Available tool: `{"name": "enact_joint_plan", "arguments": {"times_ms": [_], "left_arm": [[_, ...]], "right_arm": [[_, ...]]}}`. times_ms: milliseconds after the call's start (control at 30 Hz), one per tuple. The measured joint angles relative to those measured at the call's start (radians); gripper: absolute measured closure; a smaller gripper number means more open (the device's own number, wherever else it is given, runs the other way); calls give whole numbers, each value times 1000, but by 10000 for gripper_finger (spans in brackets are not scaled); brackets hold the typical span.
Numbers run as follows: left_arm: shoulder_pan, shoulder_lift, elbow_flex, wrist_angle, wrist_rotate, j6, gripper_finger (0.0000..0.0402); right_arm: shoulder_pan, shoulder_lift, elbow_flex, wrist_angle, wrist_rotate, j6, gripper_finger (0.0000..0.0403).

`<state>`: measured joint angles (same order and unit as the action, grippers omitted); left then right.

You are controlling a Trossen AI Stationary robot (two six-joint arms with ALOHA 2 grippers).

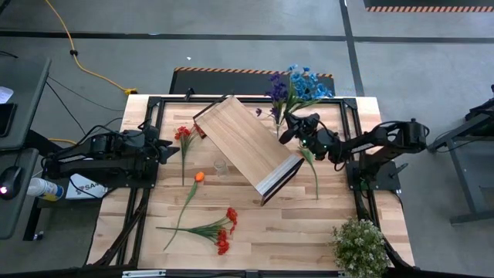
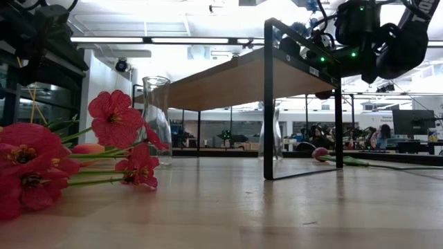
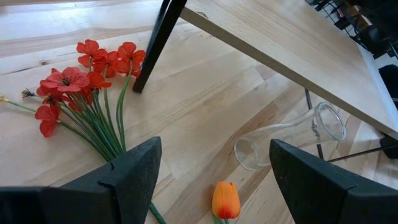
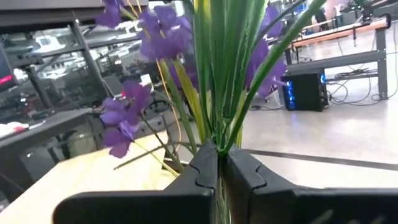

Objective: Pick and place flowers into a vace then onto a shelf
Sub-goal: Put the blue flowers into the top transparent vase

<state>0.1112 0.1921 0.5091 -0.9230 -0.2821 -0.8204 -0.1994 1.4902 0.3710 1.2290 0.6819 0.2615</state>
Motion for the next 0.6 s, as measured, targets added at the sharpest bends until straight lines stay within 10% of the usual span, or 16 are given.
{"name": "enact_joint_plan", "arguments": {"times_ms": [600], "left_arm": [[0, 0, 0, 0, 1, 0, 69]], "right_arm": [[12, 0, 0, -38, -39, 79, 330]]}}
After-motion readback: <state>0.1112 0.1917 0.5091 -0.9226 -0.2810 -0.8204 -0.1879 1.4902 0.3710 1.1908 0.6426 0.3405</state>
